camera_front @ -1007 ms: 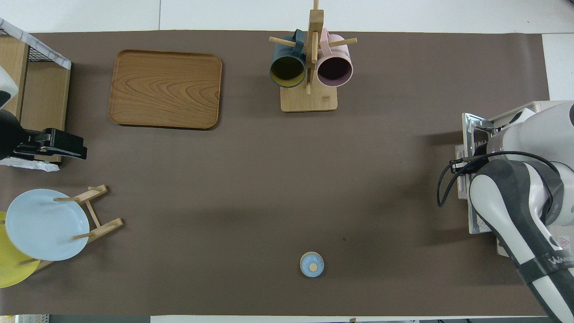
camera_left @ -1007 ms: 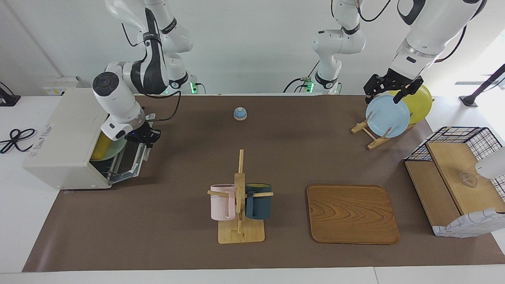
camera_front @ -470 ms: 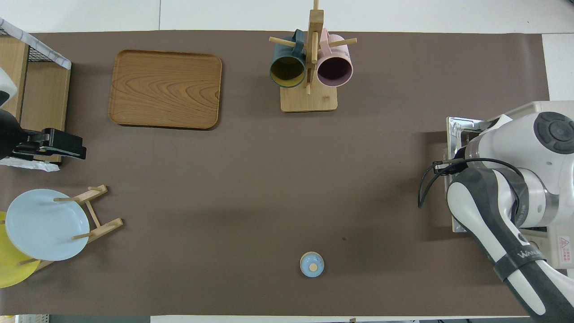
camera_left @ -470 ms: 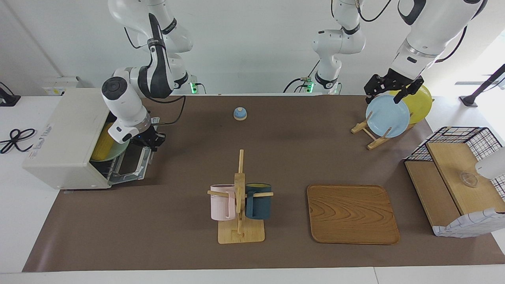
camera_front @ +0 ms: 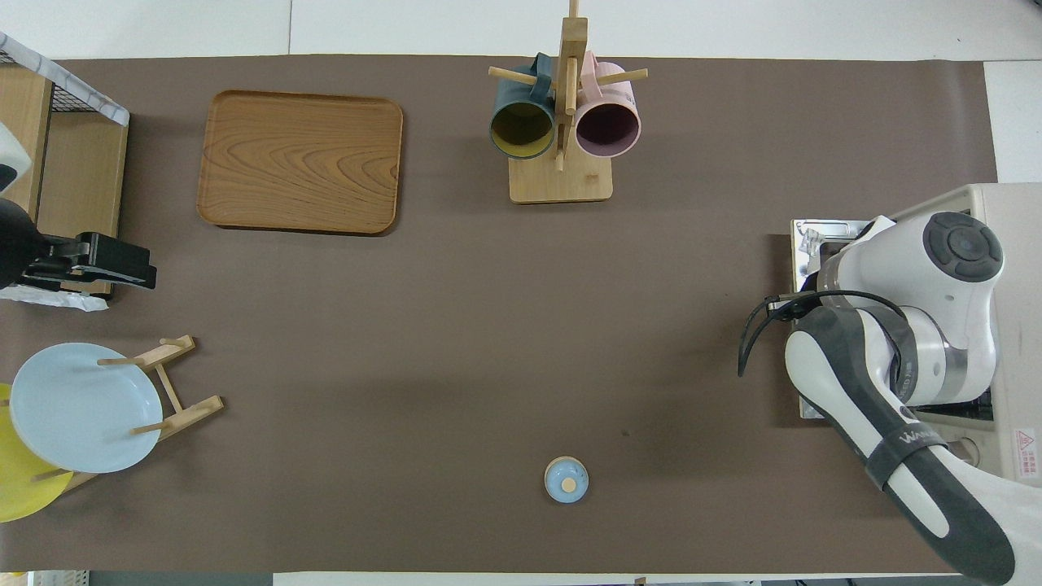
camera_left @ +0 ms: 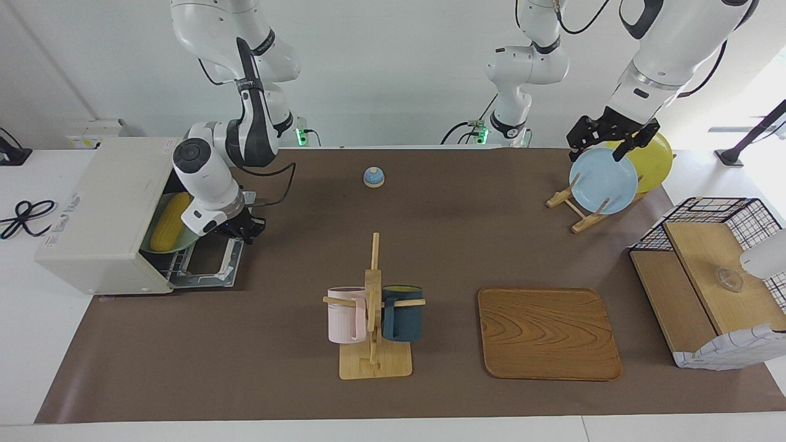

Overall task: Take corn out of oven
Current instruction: 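Move the right gripper toward the oven opening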

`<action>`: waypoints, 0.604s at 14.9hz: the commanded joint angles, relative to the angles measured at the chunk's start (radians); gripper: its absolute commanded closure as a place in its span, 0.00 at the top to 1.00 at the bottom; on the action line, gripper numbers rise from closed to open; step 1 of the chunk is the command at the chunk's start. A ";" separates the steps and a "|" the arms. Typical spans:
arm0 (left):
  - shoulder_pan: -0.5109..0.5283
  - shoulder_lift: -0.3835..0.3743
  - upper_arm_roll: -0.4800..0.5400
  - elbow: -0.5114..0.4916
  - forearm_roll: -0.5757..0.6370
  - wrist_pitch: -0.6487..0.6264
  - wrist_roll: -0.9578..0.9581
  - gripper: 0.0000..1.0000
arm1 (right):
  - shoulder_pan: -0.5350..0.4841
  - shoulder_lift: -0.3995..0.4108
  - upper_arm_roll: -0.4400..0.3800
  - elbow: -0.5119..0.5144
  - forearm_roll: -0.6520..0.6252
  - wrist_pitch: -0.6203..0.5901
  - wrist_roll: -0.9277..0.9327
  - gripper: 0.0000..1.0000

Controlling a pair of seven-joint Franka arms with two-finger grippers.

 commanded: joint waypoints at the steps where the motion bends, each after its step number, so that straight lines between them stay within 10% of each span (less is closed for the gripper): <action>1: 0.012 -0.010 0.001 -0.004 0.016 -0.010 0.004 1.00 | -0.010 -0.011 -0.024 -0.009 -0.047 -0.011 0.042 0.00; 9: 0.012 -0.010 0.001 -0.004 0.016 -0.010 0.001 1.00 | 0.051 -0.015 -0.024 0.005 0.088 -0.090 0.097 0.00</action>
